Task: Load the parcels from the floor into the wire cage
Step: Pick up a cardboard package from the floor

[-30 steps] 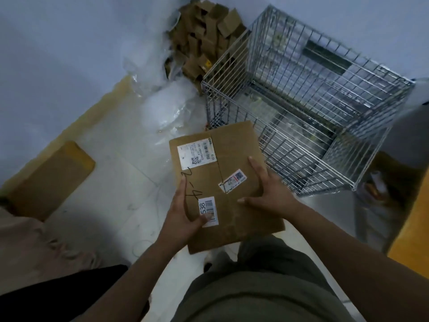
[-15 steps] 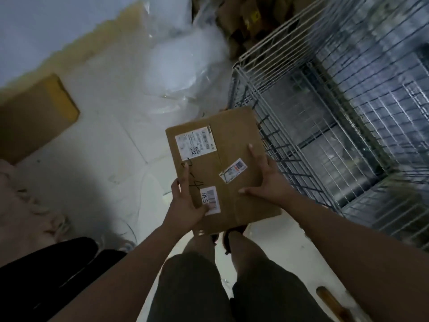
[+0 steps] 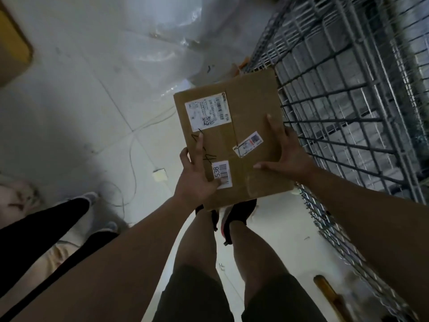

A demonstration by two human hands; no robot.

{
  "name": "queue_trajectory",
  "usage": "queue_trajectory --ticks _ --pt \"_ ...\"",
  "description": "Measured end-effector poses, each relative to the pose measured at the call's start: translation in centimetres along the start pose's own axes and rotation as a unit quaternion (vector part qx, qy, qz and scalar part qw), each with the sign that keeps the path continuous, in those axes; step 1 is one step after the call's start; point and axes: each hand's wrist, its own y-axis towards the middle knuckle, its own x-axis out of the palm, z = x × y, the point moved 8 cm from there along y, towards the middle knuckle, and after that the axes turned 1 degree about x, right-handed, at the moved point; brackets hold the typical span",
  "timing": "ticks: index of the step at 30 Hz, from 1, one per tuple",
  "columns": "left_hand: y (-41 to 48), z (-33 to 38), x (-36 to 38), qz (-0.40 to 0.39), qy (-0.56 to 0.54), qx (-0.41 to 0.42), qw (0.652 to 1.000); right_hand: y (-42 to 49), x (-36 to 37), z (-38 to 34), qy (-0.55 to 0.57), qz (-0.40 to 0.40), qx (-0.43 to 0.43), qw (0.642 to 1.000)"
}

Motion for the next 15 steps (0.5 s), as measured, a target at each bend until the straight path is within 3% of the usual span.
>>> queue_trajectory --ticks 7,15 --pt "-1.2 1.2 -1.7 -0.014 -0.006 0.008 1.000 -1.0 -0.9 -1.7 -0.053 0.037 0.011 0.998" --pt "-6.3 4.2 -11.2 0.056 0.078 0.048 0.994 -5.0 -3.8 -9.3 -0.121 0.036 -0.006 0.992"
